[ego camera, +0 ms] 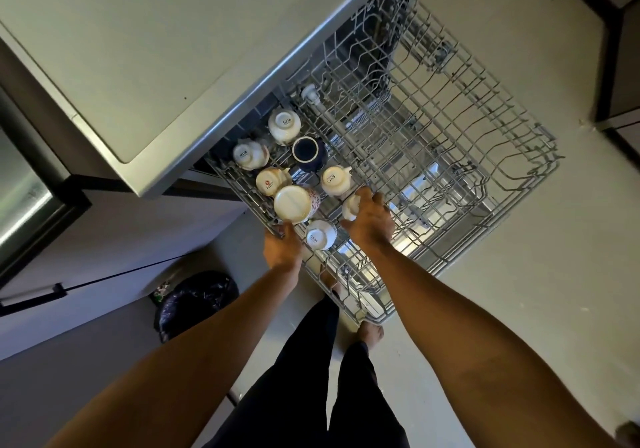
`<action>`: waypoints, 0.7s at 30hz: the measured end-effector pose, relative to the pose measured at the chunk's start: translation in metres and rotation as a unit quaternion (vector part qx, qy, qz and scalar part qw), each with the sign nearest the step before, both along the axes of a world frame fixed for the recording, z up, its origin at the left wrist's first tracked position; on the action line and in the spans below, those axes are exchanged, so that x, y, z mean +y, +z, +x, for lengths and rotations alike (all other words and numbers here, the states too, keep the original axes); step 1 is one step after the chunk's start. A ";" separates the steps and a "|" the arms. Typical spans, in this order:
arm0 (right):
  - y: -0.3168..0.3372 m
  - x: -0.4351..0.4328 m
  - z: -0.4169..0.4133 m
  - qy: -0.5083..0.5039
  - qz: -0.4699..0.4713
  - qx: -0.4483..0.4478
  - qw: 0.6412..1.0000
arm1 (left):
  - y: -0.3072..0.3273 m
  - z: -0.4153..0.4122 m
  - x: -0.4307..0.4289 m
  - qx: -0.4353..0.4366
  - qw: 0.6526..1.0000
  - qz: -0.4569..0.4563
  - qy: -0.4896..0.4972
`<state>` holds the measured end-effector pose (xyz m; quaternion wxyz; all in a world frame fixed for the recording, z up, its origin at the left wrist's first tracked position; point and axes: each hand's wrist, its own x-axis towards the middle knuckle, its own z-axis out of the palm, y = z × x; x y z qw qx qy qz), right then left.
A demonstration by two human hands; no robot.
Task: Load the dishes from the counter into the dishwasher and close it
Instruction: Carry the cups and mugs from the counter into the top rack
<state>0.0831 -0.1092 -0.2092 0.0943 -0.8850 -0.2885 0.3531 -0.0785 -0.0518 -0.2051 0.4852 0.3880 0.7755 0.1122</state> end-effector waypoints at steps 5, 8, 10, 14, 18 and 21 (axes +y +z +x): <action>0.013 -0.001 0.006 -0.080 -0.009 0.070 0.994 | 0.028 0.007 0.000 -0.013 1.000 -0.015 -0.019; 0.022 -0.012 0.010 -0.130 0.000 0.089 0.987 | 0.041 0.009 0.000 -0.016 1.000 -0.021 -0.016; 0.031 -0.022 0.010 -0.134 0.003 0.071 0.988 | 0.045 0.002 0.000 -0.010 0.999 -0.014 -0.034; 0.057 -0.041 0.010 -0.135 0.006 0.058 0.989 | 0.052 -0.023 0.003 0.010 0.996 -0.011 -0.083; 0.076 -0.047 0.005 -0.119 0.022 0.054 0.991 | 0.072 -0.042 0.004 0.010 0.990 0.019 -0.138; 0.100 -0.056 -0.011 -0.093 0.061 0.064 0.992 | 0.102 -0.069 -0.009 -0.001 0.982 0.087 -0.166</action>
